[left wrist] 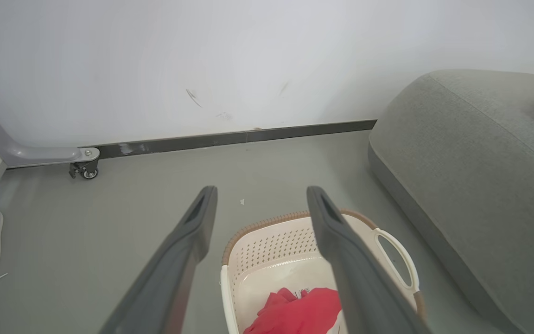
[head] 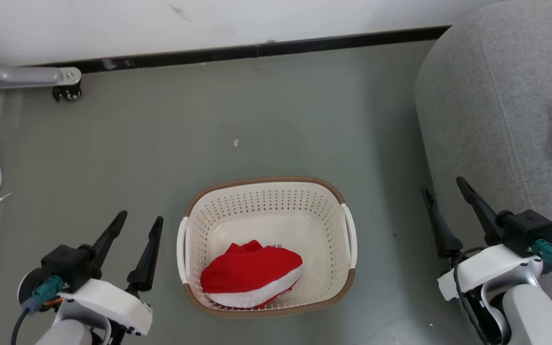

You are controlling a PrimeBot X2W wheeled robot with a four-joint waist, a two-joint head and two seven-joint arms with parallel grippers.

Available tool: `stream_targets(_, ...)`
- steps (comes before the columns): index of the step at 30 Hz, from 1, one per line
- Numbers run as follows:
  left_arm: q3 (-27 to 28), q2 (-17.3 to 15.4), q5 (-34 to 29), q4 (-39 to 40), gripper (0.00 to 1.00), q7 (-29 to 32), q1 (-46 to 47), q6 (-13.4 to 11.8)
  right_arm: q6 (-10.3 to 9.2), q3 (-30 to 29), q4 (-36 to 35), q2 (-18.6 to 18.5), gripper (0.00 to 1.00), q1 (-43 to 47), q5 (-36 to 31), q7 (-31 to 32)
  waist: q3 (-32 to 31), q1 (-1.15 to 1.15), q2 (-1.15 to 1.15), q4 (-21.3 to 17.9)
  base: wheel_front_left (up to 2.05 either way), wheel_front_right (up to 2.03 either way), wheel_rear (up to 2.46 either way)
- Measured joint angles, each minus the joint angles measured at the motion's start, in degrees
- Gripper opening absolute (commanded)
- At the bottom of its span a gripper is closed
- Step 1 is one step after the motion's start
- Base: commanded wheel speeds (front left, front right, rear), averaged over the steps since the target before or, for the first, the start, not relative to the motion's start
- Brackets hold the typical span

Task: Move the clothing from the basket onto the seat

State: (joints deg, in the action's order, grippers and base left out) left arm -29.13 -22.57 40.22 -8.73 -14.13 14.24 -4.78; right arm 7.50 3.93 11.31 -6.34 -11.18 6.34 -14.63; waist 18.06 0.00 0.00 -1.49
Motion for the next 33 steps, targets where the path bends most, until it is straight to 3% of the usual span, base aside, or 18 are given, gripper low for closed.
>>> stream_targets(33, 0.71, -1.07, -1.85, 1.35, 1.0, 0.55, 9.43, 0.49, 0.0, 0.05, -2.27, 0.79, 1.0, -9.38, -1.68, 0.0, 13.61, 0.0, 0.0, -0.4, 0.0, 0.0, 0.0)
